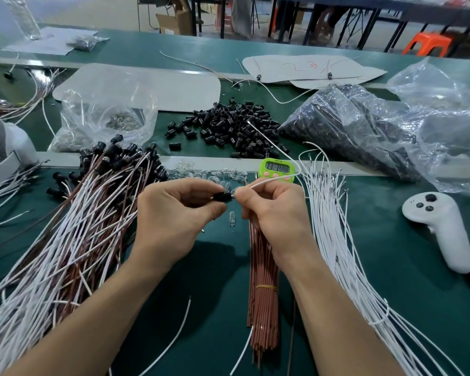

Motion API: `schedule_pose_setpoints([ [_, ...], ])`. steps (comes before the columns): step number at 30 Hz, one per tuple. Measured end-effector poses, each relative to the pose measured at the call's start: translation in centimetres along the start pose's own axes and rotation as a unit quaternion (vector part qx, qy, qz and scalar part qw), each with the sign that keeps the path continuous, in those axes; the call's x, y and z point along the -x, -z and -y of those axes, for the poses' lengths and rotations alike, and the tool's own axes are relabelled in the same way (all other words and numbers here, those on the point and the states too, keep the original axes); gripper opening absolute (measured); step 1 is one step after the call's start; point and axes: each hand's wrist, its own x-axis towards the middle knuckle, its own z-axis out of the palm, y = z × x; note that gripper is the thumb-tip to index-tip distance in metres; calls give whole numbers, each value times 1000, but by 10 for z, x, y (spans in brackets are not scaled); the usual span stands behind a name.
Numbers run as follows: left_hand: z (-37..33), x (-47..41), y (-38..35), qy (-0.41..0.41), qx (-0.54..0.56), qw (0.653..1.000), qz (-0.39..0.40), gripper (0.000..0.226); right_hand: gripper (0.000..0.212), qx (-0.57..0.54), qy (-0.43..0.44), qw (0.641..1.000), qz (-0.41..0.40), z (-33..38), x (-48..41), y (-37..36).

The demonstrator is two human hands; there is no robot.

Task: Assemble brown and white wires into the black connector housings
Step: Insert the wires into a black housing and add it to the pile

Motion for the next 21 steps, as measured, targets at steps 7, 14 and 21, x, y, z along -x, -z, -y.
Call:
schedule_pose_setpoints([
  [7, -3, 4, -5, -13, -26, 1000, 8, 33, 26, 16, 3, 1000, -13, -5, 0, -2],
  [14, -3, 3, -4, -4, -28, 1000, 9, 34, 22, 12, -8, 999, 33, 0, -1, 4],
  [21, -3, -1, -3, 23, -4, 1000, -10, 36, 23, -70, -13, 997, -42, 3, 1, 5],
])
